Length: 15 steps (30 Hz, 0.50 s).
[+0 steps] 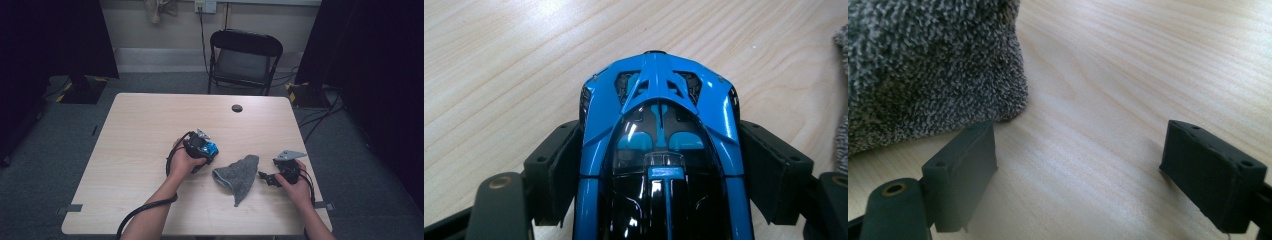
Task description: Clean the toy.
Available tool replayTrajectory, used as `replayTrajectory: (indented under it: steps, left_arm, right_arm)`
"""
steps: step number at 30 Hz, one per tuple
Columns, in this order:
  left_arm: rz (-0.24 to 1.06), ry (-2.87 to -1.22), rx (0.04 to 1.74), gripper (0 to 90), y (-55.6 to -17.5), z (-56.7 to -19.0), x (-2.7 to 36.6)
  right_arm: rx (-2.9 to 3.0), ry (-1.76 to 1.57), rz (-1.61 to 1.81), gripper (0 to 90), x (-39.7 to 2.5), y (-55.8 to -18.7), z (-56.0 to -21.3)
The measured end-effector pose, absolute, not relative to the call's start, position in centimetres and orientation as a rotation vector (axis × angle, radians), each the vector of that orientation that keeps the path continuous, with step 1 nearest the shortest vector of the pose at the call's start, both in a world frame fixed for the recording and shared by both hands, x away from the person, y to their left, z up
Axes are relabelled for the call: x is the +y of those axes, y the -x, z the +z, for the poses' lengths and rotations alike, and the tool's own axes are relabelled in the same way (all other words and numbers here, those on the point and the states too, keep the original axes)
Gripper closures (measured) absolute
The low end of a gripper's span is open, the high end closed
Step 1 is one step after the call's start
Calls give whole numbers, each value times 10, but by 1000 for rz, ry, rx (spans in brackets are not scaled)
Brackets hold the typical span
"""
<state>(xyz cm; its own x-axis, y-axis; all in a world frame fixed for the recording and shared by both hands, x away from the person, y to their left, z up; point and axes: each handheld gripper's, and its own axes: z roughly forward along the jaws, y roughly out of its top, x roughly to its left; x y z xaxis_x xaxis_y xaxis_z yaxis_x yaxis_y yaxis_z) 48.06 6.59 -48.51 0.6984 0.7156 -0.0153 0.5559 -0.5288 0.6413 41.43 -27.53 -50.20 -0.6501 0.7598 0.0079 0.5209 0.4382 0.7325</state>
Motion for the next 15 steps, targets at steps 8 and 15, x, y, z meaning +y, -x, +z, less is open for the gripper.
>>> replayTrajectory:
  steps: [8, 15]
  left_arm:
    - [310, -2268, 977, 244, -478, -480, 71]
    - [304, -2265, 982, 244, -477, -481, 73]
  right_arm:
    - [2372, -1098, 1039, 139, -275, -414, -502]
    - [2371, -1099, 1039, 139, -275, -414, -502]
